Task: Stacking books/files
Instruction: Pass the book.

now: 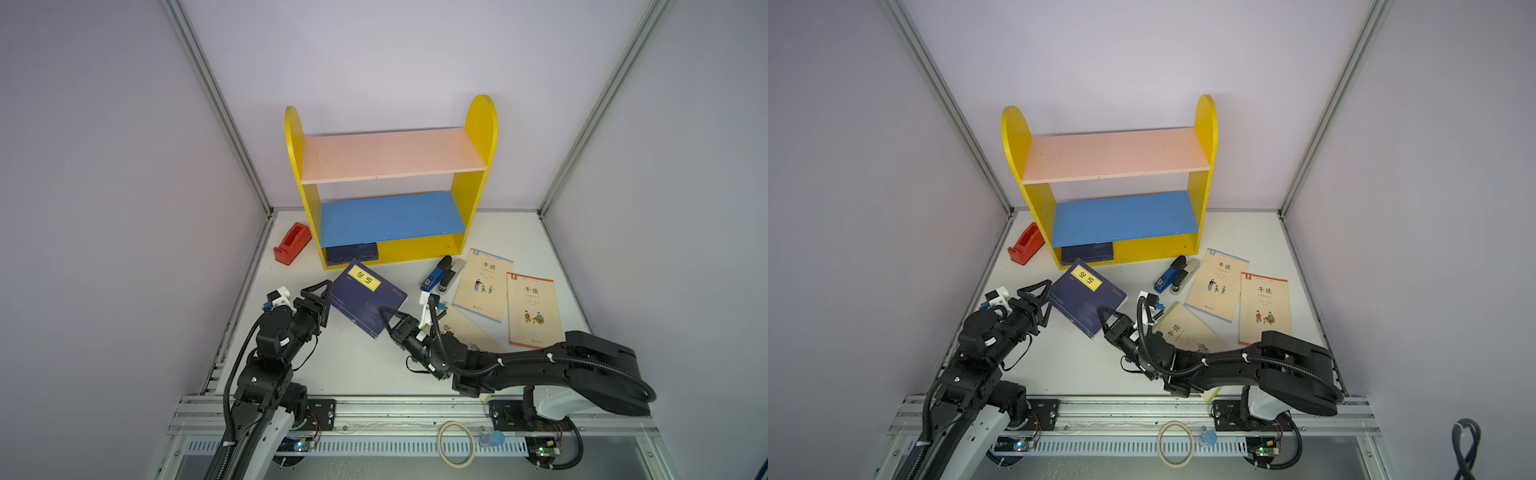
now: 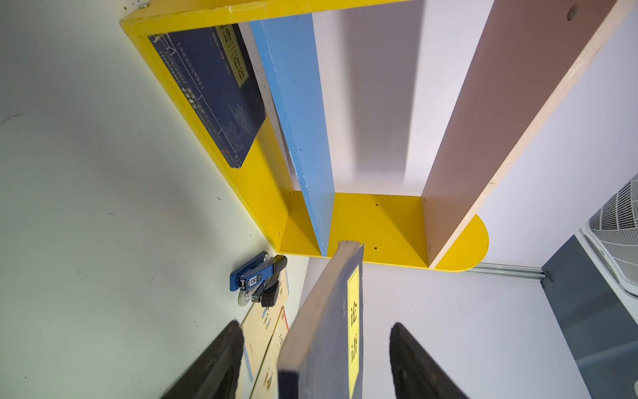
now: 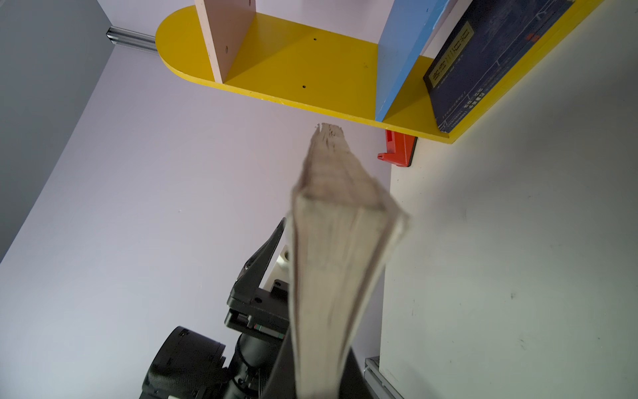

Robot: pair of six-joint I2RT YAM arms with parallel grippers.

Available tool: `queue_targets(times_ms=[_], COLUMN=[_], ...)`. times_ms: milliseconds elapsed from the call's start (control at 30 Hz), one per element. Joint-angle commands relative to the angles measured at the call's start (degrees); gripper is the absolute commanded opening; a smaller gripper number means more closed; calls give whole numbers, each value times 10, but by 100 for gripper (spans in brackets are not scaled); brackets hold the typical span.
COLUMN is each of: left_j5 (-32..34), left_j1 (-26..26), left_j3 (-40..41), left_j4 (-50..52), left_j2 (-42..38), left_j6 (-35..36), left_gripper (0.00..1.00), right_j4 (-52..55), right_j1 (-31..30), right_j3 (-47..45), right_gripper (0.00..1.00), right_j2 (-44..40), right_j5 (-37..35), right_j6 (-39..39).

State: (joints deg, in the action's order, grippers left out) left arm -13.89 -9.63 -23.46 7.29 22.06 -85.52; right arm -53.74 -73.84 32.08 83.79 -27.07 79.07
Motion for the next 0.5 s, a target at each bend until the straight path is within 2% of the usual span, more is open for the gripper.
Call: queue_targets(times_ms=[0,167,467], left_j5=[-123,-146,-149], left_j1=[29,40,41], left_j3=[-10,-26,-8], left_j4=[-79,-79,-100], left_j2=[21,41,37], left_j6=[8,29,17], left_gripper=[71,71,71], right_j4=[0,2,24], right_j1=[7,15,16], right_j3=[-12,-27,-21], right_gripper=[0,0,0], right_j2=[-20,-39,-55], right_j5=[-5,0,18], right_j6=[0,7,3])
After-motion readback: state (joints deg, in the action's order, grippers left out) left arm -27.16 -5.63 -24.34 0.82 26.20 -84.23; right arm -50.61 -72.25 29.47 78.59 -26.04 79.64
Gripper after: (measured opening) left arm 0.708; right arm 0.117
